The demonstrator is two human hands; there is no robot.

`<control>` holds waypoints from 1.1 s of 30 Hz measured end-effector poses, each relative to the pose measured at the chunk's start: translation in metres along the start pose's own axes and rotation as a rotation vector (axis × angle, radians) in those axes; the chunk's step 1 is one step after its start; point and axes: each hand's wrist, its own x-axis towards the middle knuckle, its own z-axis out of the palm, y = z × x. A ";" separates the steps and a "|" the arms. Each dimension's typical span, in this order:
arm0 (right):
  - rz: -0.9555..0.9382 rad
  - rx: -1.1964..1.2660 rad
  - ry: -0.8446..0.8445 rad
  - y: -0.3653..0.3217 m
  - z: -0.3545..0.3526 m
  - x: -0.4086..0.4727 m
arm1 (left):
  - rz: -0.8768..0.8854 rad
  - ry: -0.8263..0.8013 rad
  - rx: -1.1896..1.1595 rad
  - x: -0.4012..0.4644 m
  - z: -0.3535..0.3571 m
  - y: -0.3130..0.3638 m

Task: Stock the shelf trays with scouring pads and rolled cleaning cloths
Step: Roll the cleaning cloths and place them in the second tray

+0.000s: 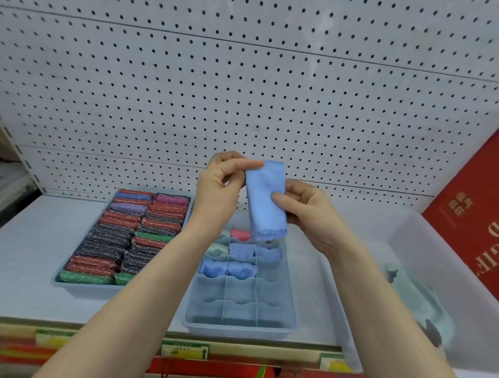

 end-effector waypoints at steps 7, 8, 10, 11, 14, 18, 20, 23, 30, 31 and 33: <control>-0.058 0.080 0.065 -0.008 0.007 0.005 | -0.487 -0.218 -0.217 -0.011 -0.003 0.002; -0.062 0.062 0.060 -0.008 0.008 0.005 | -0.493 -0.210 -0.210 -0.012 -0.003 0.002; -0.091 0.073 0.027 -0.006 0.005 0.002 | -0.515 -0.167 -0.228 -0.011 -0.004 -0.001; -0.124 0.072 -0.011 -0.004 0.003 0.001 | -0.526 -0.146 -0.235 -0.010 -0.005 -0.002; -0.220 -0.062 -0.153 0.003 -0.002 -0.003 | -0.552 -0.097 -0.255 -0.009 -0.009 -0.008; -0.235 -0.143 -0.079 0.007 0.003 -0.002 | -0.582 -0.064 -0.275 -0.009 -0.009 -0.009; -0.251 -0.156 0.020 0.009 0.004 0.002 | -0.574 -0.071 -0.295 -0.010 -0.006 -0.010; -0.174 -0.129 0.076 0.013 0.002 0.007 | -0.528 -0.105 -0.252 -0.013 -0.004 -0.012; -0.063 -0.020 0.239 0.018 0.004 0.014 | -0.440 -0.219 -0.237 -0.017 -0.008 -0.020; -0.064 -0.023 0.253 0.018 0.005 0.015 | -0.435 -0.250 -0.222 -0.018 -0.008 -0.020; -0.066 -0.041 0.263 0.019 0.007 0.017 | -0.415 -0.279 -0.120 -0.021 -0.006 -0.020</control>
